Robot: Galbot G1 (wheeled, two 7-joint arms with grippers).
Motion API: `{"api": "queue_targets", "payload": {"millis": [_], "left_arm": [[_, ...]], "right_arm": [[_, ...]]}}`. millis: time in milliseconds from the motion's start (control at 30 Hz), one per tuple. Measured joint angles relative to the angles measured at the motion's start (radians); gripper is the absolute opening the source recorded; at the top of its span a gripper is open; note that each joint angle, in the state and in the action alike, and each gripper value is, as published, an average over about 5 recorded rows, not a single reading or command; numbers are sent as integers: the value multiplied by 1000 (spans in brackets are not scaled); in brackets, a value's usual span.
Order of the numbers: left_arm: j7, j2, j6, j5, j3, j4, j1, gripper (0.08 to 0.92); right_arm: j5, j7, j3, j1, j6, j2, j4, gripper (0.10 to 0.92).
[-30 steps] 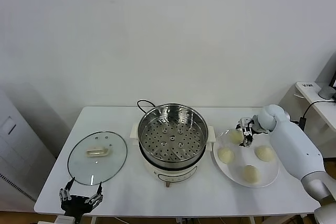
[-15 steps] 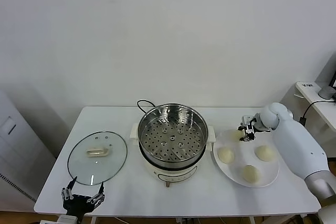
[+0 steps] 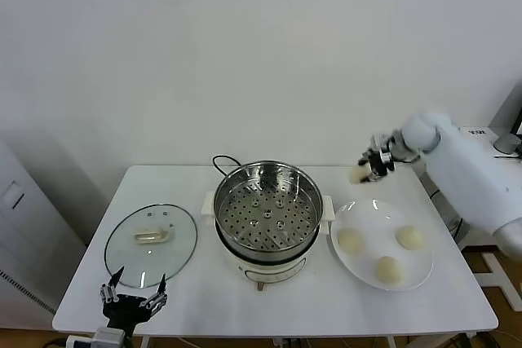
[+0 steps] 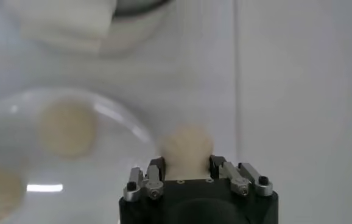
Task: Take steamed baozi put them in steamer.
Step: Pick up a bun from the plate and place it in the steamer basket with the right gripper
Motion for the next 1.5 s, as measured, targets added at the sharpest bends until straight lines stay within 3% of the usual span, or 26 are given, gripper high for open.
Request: {"api": "queue_targets", "payload": {"millis": [133,333,733,1100,1500], "left_arm": [[-1,-6,0,-3,0,0,-1,823],[-1,-7,0,-7,-3,0,-3,823],[-4,-7,2,-10,-2,5,-3,823],[-4,-7,4,-11,-1,4,-4,823],[-2,-7,7,-15,4,6,-5,823]], "right_arm": [[94,-37,-104,103,102,84,-82,550],[167,-55,-236,190,308,212,-161,552],[95,-37,-387,238,675,358,-154,551],[-41,19,-404,198,804,413,-137,551],[-169,72,-368,120,833,459,-165,551]]}}
